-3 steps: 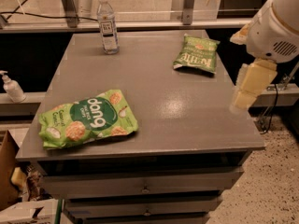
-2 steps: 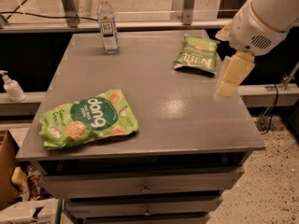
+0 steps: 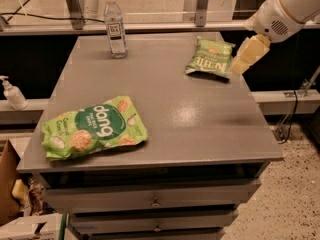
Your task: Pick green jalapeno chip bag
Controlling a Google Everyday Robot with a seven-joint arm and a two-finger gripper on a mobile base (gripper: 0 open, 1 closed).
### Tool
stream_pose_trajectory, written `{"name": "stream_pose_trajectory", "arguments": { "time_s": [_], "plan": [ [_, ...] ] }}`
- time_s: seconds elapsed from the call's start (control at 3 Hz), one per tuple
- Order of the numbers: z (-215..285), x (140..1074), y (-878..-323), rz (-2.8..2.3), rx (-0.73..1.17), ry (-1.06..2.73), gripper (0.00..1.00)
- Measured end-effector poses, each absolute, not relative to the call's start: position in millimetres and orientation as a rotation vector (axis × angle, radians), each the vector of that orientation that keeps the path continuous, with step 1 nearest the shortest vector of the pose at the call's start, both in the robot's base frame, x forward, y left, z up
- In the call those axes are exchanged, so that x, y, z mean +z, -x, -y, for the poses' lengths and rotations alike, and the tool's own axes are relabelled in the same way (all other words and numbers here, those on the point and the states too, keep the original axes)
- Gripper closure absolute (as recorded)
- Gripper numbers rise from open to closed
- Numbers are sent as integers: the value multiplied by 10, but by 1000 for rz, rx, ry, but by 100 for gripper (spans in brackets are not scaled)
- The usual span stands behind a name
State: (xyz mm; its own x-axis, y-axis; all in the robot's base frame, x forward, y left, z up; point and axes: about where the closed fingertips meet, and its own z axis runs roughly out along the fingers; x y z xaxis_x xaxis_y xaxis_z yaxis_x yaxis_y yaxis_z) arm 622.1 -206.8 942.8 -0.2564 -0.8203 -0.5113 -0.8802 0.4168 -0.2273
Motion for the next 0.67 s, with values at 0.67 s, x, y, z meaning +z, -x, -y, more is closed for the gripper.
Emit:
{"name": "stream_pose_trajectory", "arguments": {
  "time_s": [0.67],
  "plan": [
    [2259, 9425, -6503, -2123, 168, 1325, 0]
  ]
}}
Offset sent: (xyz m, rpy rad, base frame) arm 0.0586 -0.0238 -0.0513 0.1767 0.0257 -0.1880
